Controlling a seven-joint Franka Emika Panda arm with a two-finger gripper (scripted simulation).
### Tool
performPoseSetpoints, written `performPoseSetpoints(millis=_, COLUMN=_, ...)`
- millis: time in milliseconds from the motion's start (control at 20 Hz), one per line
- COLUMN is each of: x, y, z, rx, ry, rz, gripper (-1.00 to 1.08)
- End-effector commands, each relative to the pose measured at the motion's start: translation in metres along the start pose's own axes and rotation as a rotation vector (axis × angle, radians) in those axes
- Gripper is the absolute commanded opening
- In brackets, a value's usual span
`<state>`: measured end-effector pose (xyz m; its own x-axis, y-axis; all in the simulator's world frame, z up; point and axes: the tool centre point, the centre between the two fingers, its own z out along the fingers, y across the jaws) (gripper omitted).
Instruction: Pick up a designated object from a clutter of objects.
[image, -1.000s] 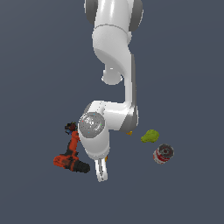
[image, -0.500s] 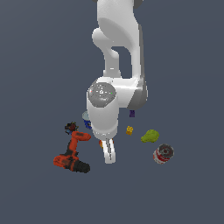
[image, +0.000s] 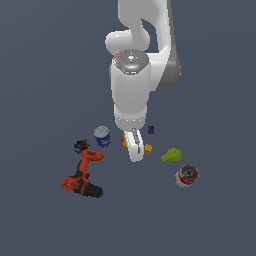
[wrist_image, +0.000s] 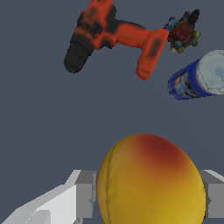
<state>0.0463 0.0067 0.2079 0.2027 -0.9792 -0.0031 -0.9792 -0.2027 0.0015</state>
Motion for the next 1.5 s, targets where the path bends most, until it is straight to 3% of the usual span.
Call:
performPoseSetpoints(millis=0, x=-0.011, y=0.011, z=-0.020, rx=0.001, ry=0.001, rz=0.000, gripper=-1.00)
performPoseSetpoints(millis=850, x=-0.080, y=0.083, z=-0.148, rx=0.002, ry=0.006, rz=0.001, gripper=-1.00)
performPoseSetpoints(millis=1450, x=-0.100, y=0.099, z=-0.183, rx=0.002, ry=0.004, rz=0.000, gripper=-1.00)
